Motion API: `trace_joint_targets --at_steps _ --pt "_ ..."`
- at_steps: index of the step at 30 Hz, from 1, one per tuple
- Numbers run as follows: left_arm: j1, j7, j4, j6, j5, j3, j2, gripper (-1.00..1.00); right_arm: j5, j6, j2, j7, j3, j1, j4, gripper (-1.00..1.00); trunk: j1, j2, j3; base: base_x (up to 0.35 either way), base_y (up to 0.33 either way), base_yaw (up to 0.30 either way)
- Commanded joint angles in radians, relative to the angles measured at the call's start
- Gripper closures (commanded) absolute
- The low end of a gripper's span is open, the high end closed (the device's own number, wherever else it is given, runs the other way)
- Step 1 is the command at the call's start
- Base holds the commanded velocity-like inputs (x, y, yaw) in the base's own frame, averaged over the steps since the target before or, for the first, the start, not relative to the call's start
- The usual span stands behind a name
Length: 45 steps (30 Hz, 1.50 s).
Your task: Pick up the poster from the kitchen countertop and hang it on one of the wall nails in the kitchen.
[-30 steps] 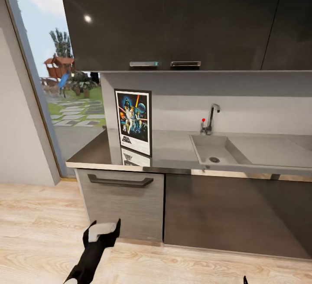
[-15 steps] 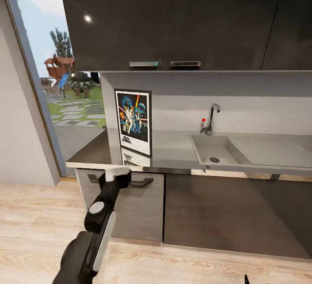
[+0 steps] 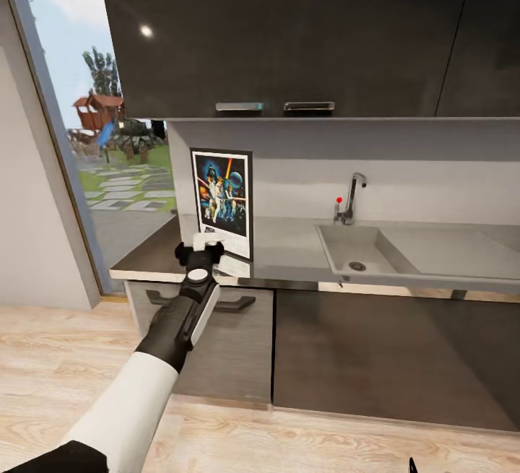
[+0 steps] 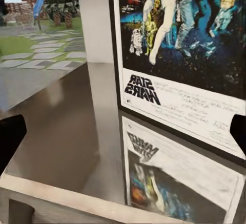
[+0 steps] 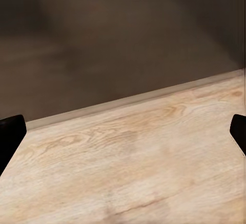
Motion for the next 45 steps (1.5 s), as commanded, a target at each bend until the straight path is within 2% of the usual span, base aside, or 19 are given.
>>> trace_joint_targets --at_steps 1,12,22,24,26,30,37,45 --pt "-0.003 0.006 0.001 0.002 -0.001 -0.004 0.000 -1.00 0.001 -0.003 -0.001 -0.001 -0.001 -0.001 0.001 -1.00 0.000 -0.001 -0.001 0.055 -0.045 0.000" --pt "-0.007 0.009 0.015 -0.013 0.000 -0.010 0.000 -1.00 0.000 -0.004 -0.006 -0.001 -0.001 -0.001 0.002 -1.00 0.000 -0.001 -0.001 0.098 -0.106 0.000" --pt "-0.007 0.009 0.018 -0.013 0.001 -0.009 0.000 -1.00 0.001 -0.003 -0.006 -0.001 -0.001 -0.001 0.004 -1.00 0.000 -0.001 -0.001 0.187 -0.239 0.000" --pt "-0.007 0.008 0.018 -0.013 0.016 -0.009 0.000 -1.00 0.001 -0.003 -0.006 -0.001 0.000 -0.001 0.005 -1.00 0.000 -0.001 -0.001 0.207 -0.268 0.000" --pt "-0.007 0.008 0.019 -0.013 0.050 -0.009 0.000 -1.00 0.001 -0.003 -0.006 -0.001 0.000 -0.001 0.005 -1.00 0.000 -0.001 -0.001 0.208 -0.270 0.000" --pt "-0.007 0.008 0.019 -0.013 0.073 -0.009 0.000 -1.00 0.001 -0.003 -0.006 -0.001 0.001 -0.001 0.005 -1.00 0.000 -0.001 -0.001 0.209 -0.271 0.000" --pt "-0.007 0.009 0.023 -0.014 0.080 -0.008 0.000 -1.00 0.001 -0.003 -0.006 -0.001 0.001 -0.001 0.005 -1.00 0.000 -0.001 -0.001 0.163 -0.198 0.000" --pt "-0.007 0.012 0.101 -0.035 0.081 -0.008 0.000 -1.00 0.001 -0.003 -0.006 -0.001 0.001 -0.001 0.005 -1.00 0.000 -0.001 -0.001 0.036 -0.031 0.000"
